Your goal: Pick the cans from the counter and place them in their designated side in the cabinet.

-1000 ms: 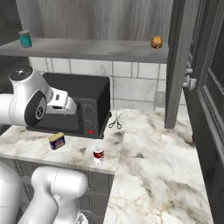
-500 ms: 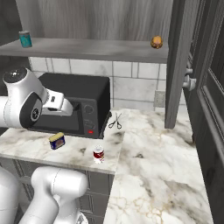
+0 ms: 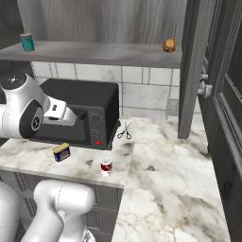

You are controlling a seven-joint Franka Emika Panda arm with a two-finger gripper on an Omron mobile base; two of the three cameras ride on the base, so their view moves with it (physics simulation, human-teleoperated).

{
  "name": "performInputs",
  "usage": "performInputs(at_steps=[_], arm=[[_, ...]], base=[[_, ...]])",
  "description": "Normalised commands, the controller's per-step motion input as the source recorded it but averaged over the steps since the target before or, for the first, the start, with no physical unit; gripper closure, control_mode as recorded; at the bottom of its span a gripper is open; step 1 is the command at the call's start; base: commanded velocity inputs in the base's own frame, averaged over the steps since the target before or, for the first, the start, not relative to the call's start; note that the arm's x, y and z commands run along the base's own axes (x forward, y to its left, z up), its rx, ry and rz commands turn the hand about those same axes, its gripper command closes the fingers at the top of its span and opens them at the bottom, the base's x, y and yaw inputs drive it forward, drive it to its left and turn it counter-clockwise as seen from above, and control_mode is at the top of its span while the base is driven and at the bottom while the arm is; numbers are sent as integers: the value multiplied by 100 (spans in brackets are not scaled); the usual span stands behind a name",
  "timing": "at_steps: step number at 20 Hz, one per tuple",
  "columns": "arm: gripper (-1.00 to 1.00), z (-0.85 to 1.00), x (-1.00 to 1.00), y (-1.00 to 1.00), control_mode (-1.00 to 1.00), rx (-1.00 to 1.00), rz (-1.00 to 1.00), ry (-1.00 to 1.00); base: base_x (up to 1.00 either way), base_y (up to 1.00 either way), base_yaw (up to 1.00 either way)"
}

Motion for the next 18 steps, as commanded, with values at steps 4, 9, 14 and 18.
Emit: performInputs(at_steps=[4, 9, 14, 18], arm=[[-100, 0, -7, 8, -100, 3, 0, 0], [-100, 0, -14, 7, -100, 3, 0, 0], [-100, 0, -17, 9, -100, 3, 0, 0], [-100, 0, -18, 11, -100, 3, 0, 0]], base=[[0, 0, 0], [0, 0, 0], [0, 0, 0], [0, 0, 0]])
